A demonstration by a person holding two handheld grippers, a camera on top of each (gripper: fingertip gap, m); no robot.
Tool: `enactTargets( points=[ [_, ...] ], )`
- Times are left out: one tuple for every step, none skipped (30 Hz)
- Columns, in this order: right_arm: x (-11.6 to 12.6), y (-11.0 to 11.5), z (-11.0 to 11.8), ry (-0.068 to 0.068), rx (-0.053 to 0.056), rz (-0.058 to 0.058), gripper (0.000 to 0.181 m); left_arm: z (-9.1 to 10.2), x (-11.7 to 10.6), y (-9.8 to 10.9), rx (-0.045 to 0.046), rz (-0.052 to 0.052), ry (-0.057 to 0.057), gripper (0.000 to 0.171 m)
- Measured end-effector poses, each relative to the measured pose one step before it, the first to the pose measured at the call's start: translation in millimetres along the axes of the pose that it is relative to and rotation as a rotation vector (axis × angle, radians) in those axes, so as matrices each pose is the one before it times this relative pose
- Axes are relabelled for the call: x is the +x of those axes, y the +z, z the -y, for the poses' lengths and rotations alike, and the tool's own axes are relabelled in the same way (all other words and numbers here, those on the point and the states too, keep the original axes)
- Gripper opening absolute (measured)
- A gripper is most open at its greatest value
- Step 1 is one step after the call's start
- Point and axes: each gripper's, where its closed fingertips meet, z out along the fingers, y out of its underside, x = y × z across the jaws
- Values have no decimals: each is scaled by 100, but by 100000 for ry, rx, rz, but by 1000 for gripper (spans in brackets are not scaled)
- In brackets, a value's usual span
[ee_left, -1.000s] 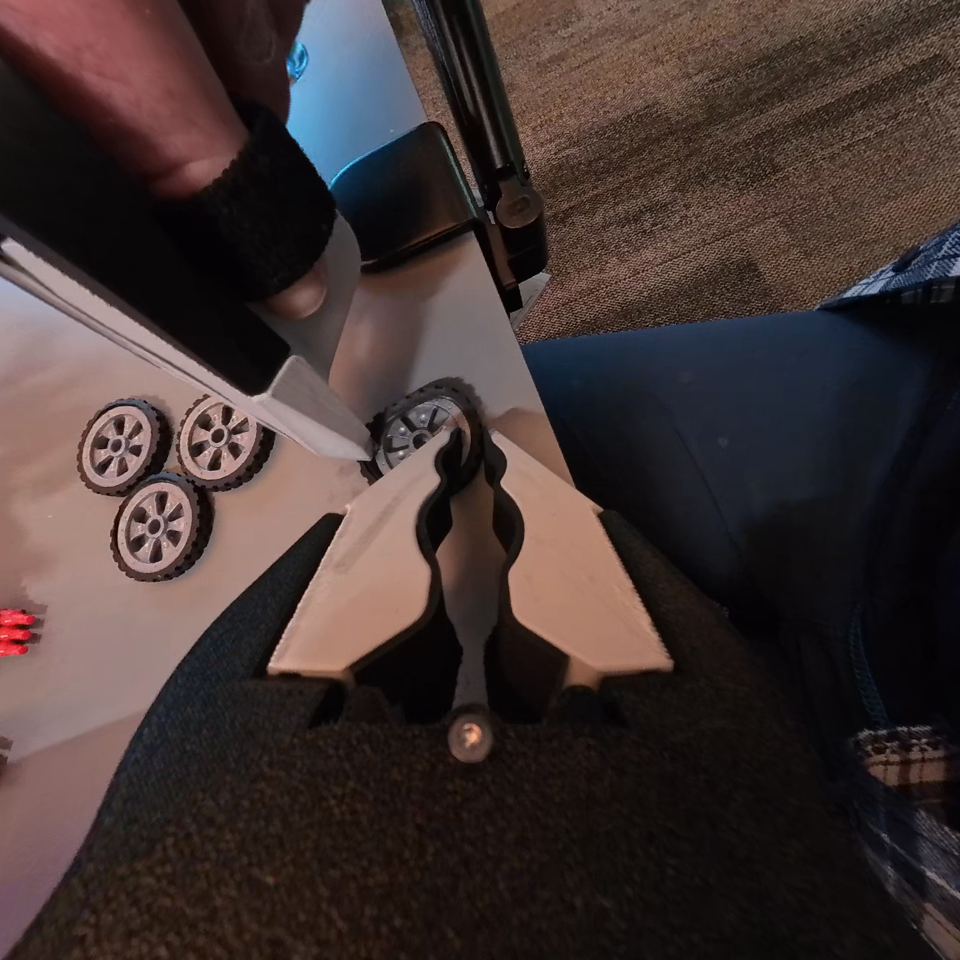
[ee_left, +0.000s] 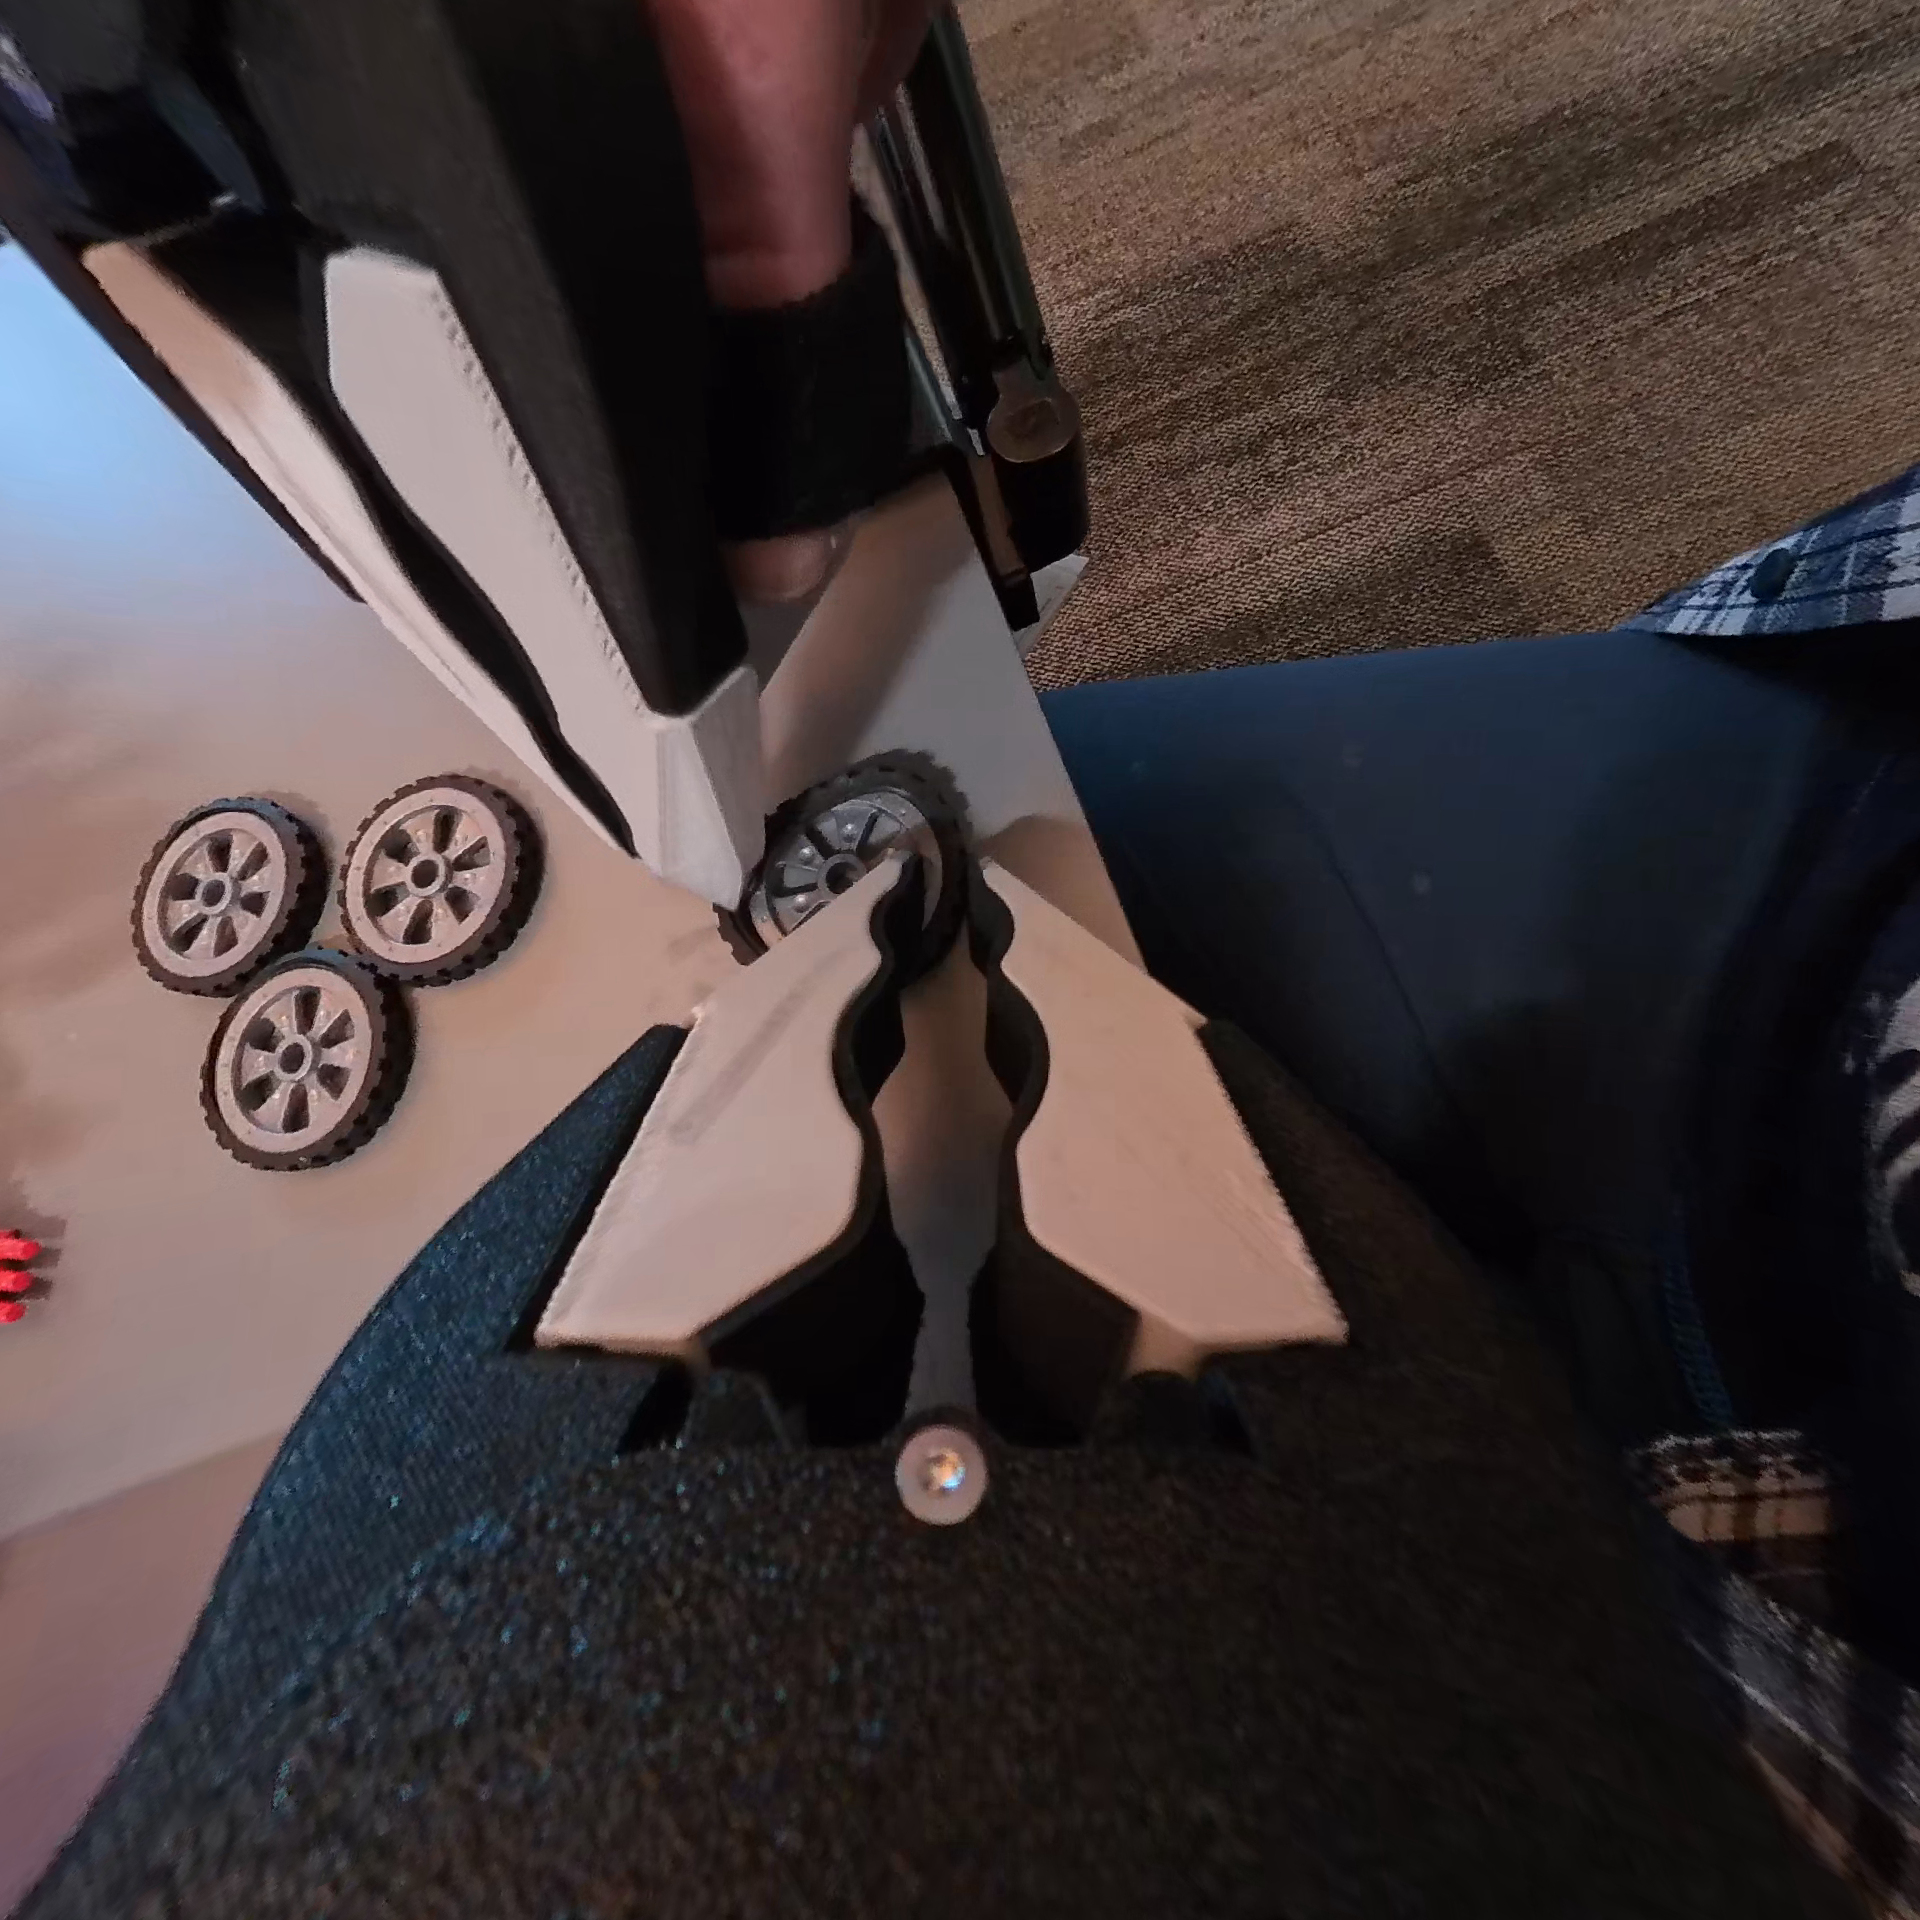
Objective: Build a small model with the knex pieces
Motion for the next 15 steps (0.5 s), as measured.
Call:
enactTargets(
  points=[
    [28,37,-5,-877,-1826,-648,2,10,-11,9,-25,-234,12,7],
    [17,23,-16,-1049,-1996,-510,2,8,3,-1,4,-348,-387,7],
    [7,30,7,-556,-1819,-154,2,7,-7,4,-26,124,123,7],
    [5,44,7,-500,-1663,182,2,-3,2,2,-57,458,511,7],
    [50,65,-3,-560,-1585,151,2,1,-11,-2,-38,408,342,7],
    [25,71,-7,-451,-1549,331,1,6,0,3,-37,88,90,7],
    [-20,45,-9,-339,-1558,618,1,-1,-2,-11,19,-107,-61,7],
    [-10,24,-8,-596,-1567,449,1,7,-9,7,1,31,61,7],
    [16,17,11,-837,-1428,-1,1,7,-33,23,-164,563,477,7],
    [0,33,11,-1281,-1625,-622,1,3,-17,8,-87,690,898,7],
    [-1,7,14,-1408,-1908,-667,1,18,-7,12,76,53,-17,7],
    [-4,22,21,-336,-1109,475,1,6,-26,0,20,-449,-499,7],
    [5,4,11,242,15,1003,1,-6,-17,2,-55,-184,-265,7],
    [-2,11,1,-323,469,158,1,17,-8,-2,48,248,314,7],
    [3,2,5,-997,811,-510,1,-5,-11,-6,16,61,41,7]
  ],
)
